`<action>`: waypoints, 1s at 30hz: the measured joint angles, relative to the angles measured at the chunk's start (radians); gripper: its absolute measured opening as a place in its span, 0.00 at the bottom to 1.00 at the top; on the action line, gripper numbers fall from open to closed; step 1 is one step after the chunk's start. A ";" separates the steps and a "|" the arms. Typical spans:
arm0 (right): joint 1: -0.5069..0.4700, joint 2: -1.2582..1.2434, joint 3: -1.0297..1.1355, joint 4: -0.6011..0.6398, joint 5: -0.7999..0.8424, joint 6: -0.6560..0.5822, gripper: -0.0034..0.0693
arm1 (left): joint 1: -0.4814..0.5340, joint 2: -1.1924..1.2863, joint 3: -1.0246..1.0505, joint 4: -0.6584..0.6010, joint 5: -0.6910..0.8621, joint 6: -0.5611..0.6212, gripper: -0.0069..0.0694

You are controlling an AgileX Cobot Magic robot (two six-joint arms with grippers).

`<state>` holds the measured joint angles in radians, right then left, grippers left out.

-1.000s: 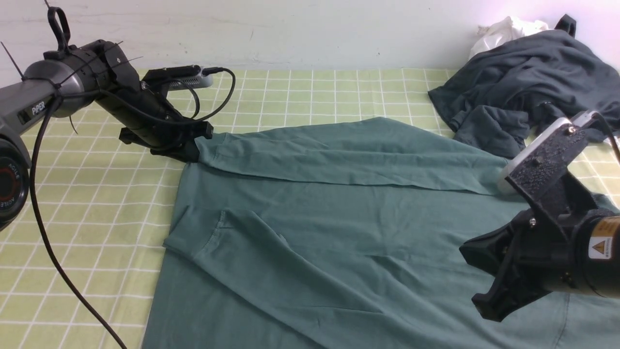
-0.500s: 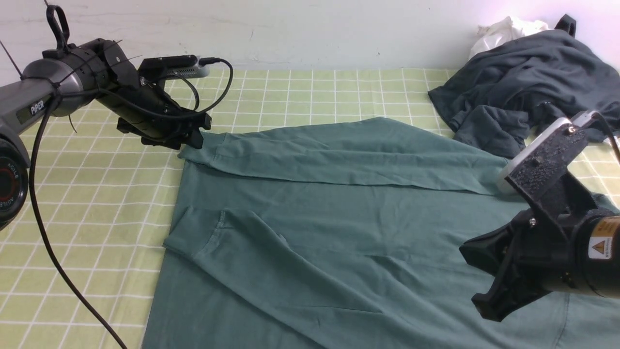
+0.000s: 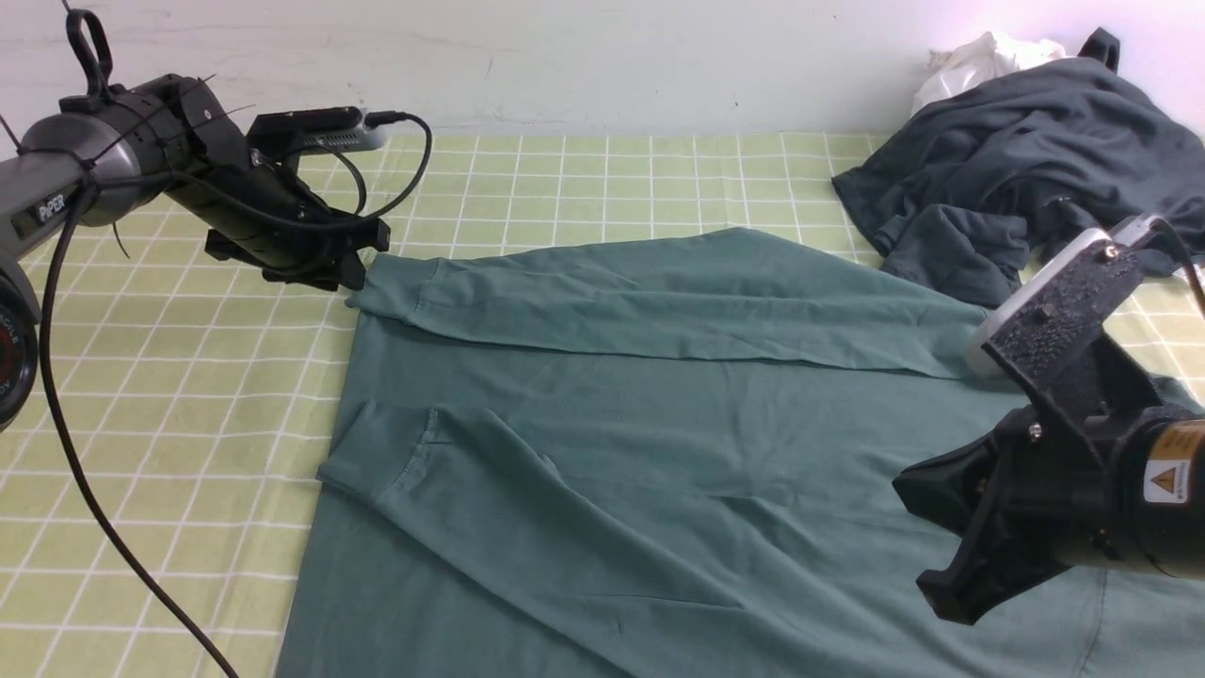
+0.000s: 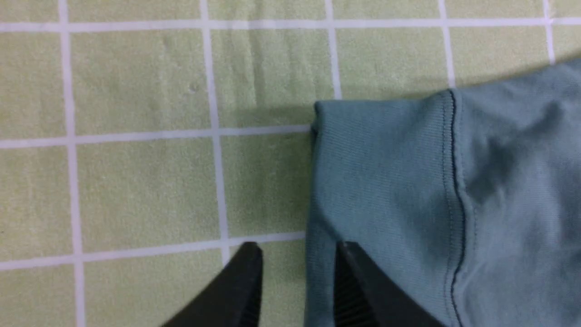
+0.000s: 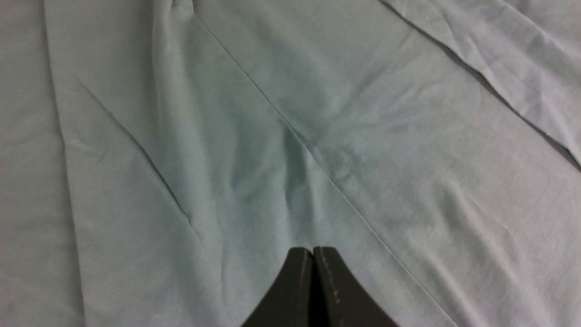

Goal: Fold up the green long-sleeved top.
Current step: Use the left arm to clamp the cuff farthest from it

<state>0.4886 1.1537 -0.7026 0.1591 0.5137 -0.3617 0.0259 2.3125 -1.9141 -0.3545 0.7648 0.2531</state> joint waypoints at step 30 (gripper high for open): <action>0.000 0.000 0.000 0.000 0.000 0.000 0.03 | 0.000 -0.048 0.000 -0.118 0.103 0.078 0.12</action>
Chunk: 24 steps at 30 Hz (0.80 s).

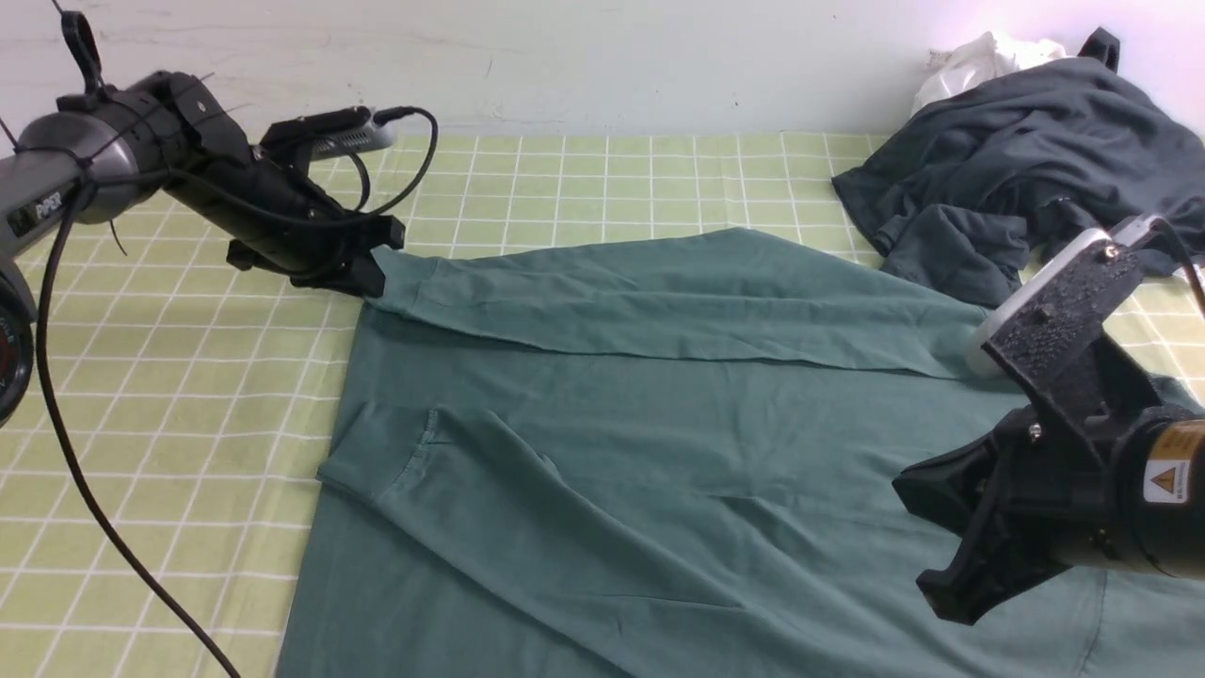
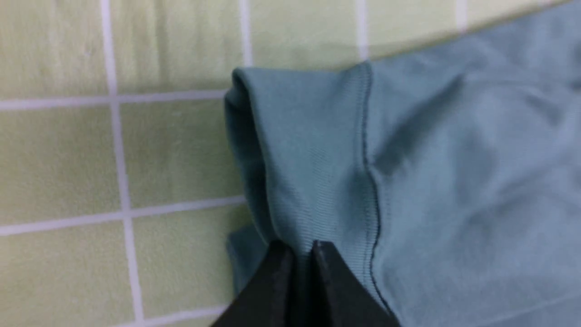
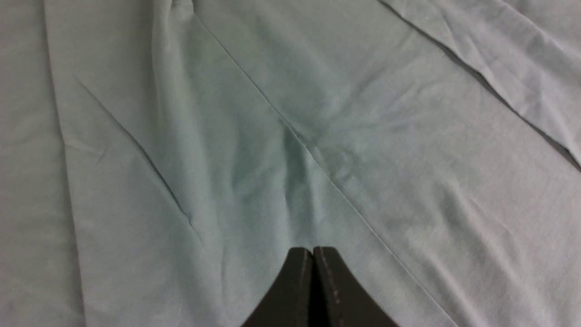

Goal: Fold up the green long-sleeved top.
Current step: Use the left arm to clamp the cuff farthest from it, then use the left arm to drag and drop the cuff onto the cuff closest to the left arm

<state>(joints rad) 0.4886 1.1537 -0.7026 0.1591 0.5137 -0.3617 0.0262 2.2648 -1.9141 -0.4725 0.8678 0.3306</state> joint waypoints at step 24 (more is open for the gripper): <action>0.000 0.000 0.000 0.000 0.009 -0.011 0.03 | -0.169 -0.644 0.761 0.262 0.188 -0.150 0.12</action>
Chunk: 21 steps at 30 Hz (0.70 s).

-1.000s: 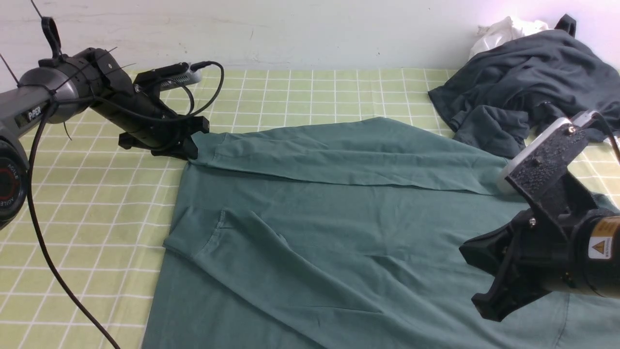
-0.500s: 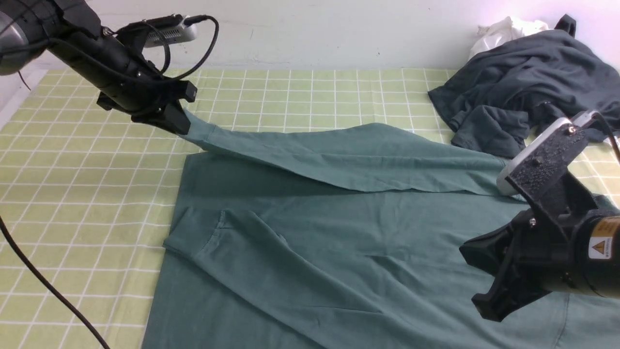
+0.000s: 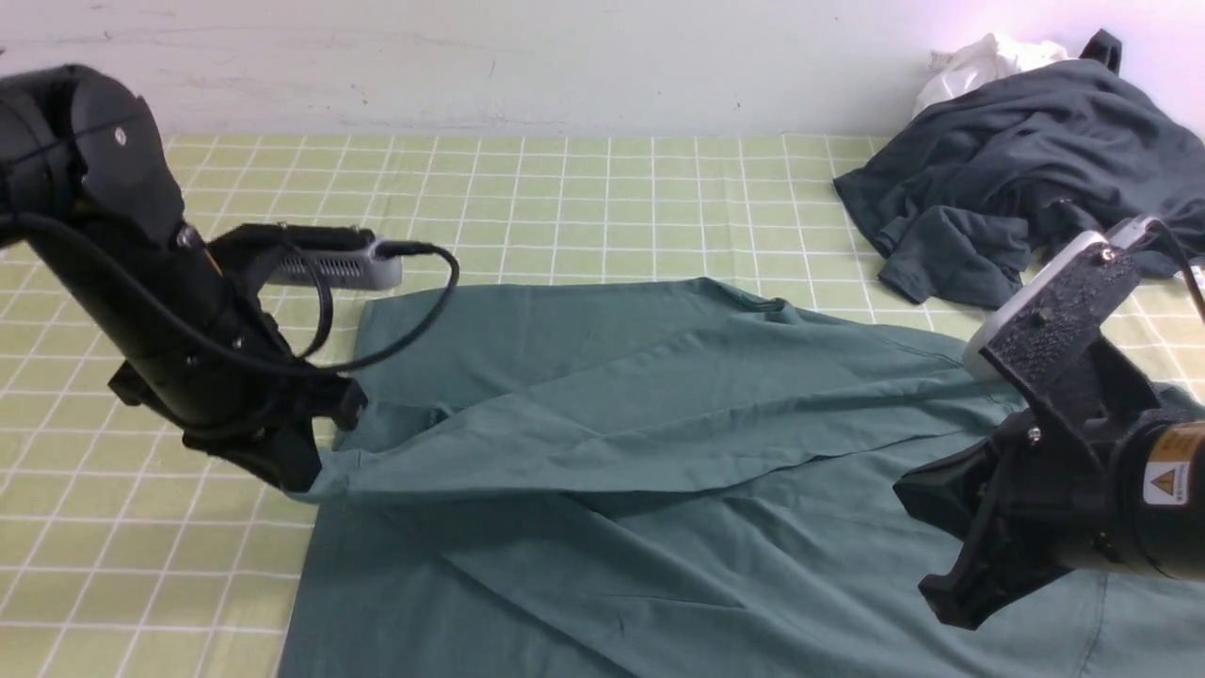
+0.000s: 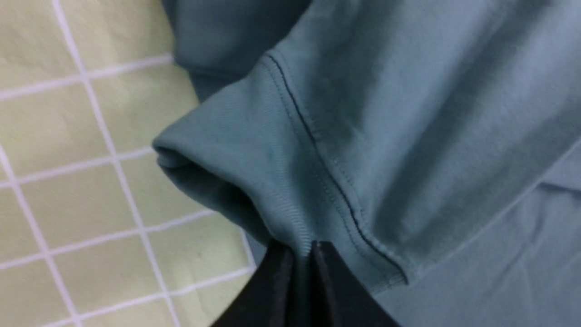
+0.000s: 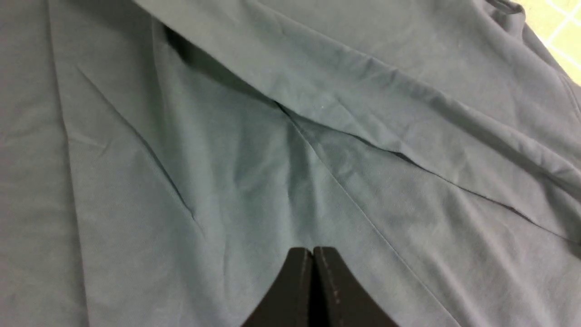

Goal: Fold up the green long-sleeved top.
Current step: Use the left arm to drag and drop the cuff onto the cuff closest to the left arm, then use both arms simultaneously to clamp the lower edge of the clothing fabric

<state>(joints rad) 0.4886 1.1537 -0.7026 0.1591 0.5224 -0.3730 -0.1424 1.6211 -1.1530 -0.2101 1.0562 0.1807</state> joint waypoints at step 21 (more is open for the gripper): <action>0.000 0.000 0.000 0.028 0.023 -0.004 0.03 | -0.412 -0.153 0.383 0.098 0.075 0.132 0.78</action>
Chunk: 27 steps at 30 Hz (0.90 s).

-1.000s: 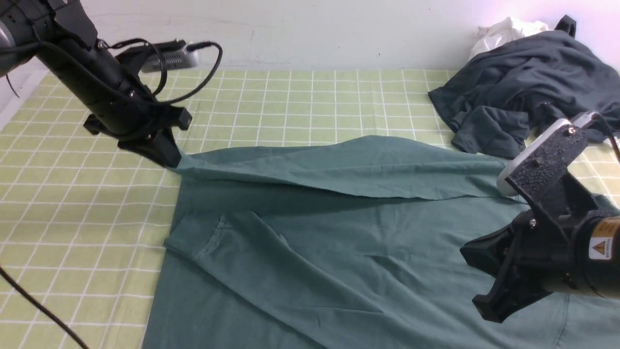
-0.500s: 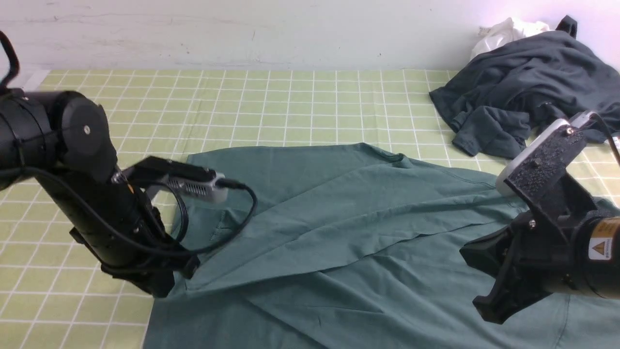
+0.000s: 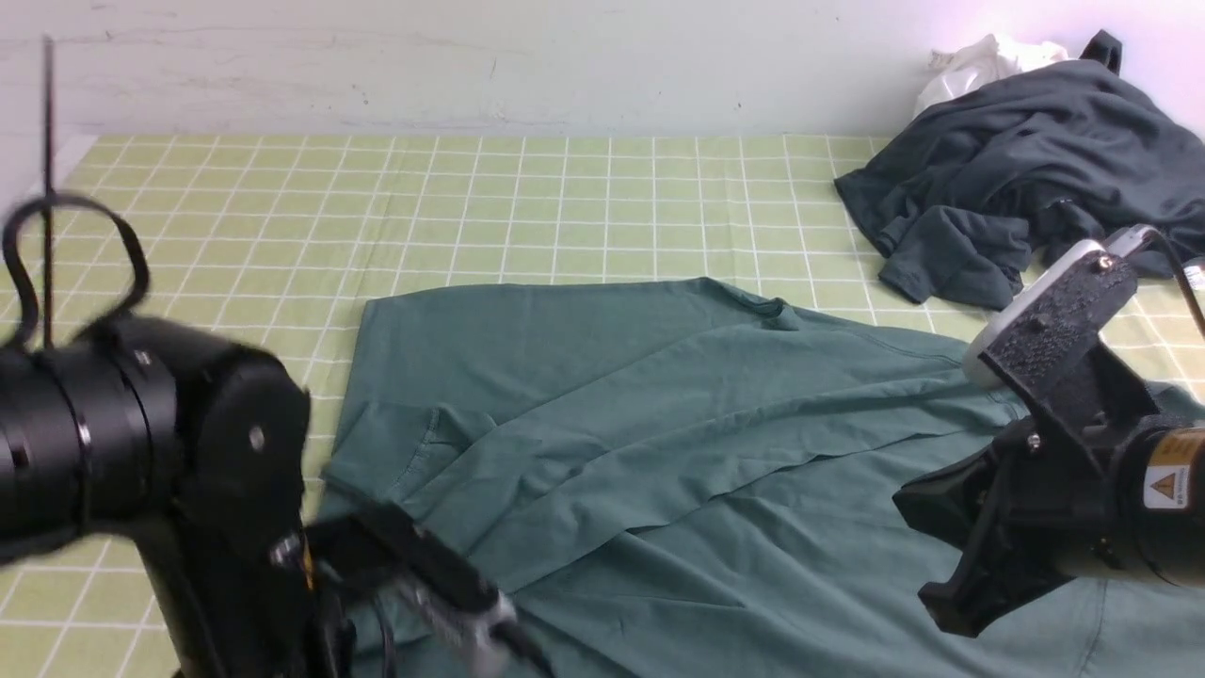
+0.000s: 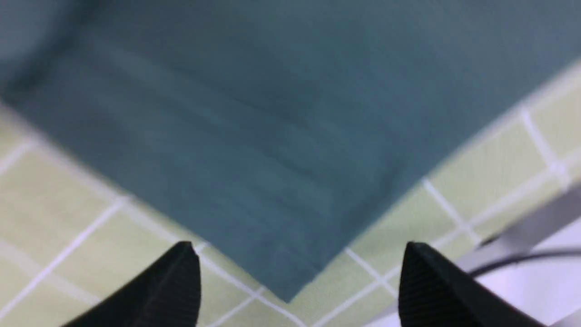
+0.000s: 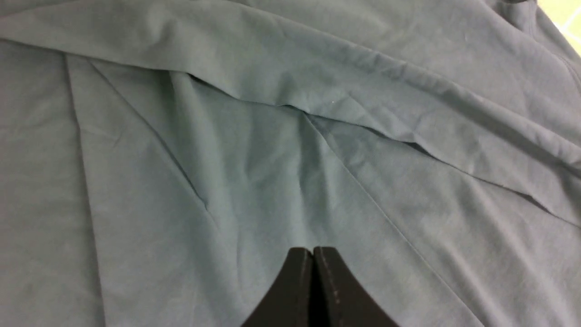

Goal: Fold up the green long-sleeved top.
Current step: Use both arms simultaneously to clamp the lower edge of the clothing fabric

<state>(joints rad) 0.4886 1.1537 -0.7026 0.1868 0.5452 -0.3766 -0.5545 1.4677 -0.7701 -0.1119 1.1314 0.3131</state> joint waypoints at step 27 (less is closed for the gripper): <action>0.039 -0.104 0.000 0.023 0.037 -0.142 0.03 | -0.206 -0.117 0.091 0.102 -0.130 0.155 0.09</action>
<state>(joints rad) 0.5273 1.0500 -0.7026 0.2096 0.5820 -0.5188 -0.7603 1.3511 -0.6792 -0.0099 1.0014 0.4677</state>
